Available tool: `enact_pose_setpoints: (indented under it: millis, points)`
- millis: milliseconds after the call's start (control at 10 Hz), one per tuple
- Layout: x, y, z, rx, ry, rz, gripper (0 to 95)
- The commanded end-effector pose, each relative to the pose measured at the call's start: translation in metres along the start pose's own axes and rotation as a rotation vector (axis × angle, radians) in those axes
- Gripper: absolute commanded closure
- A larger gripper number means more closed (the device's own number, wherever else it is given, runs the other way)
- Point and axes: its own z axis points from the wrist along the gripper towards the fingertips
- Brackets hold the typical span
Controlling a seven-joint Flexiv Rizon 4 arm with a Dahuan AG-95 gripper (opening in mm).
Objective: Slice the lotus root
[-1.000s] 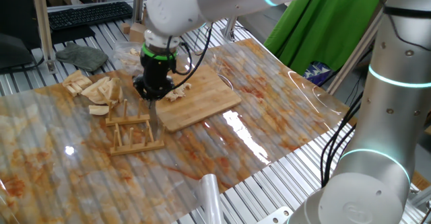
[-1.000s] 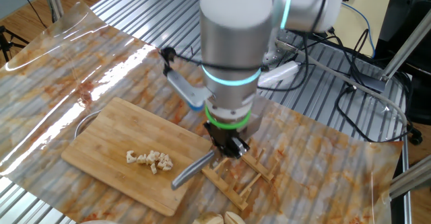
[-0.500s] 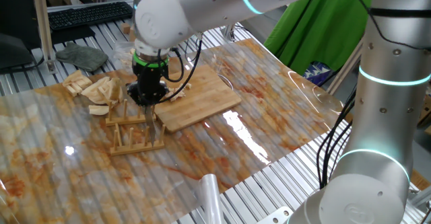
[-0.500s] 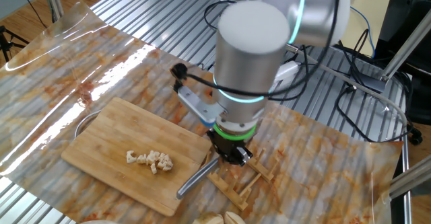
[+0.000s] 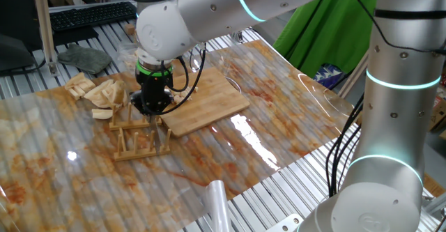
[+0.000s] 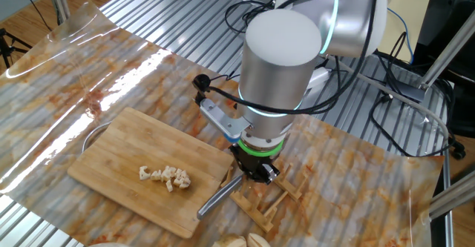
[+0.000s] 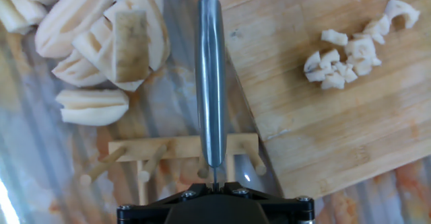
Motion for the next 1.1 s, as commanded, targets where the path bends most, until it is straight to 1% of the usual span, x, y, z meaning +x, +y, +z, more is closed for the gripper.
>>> enact_pose_setpoints:
  millis: [100,400,600,800,1100]
  points:
    - [0.000,-0.001,0.005,-0.002,0.004,-0.001,95.0]
    - [0.007,-0.003,0.009,-0.008,-0.006,0.007,95.0]
    - [0.007,-0.004,0.011,-0.010,-0.004,0.007,95.0]
    - [0.007,-0.006,0.016,-0.016,-0.004,0.005,95.0]
    - [0.008,-0.008,0.022,-0.015,-0.004,0.006,95.0]
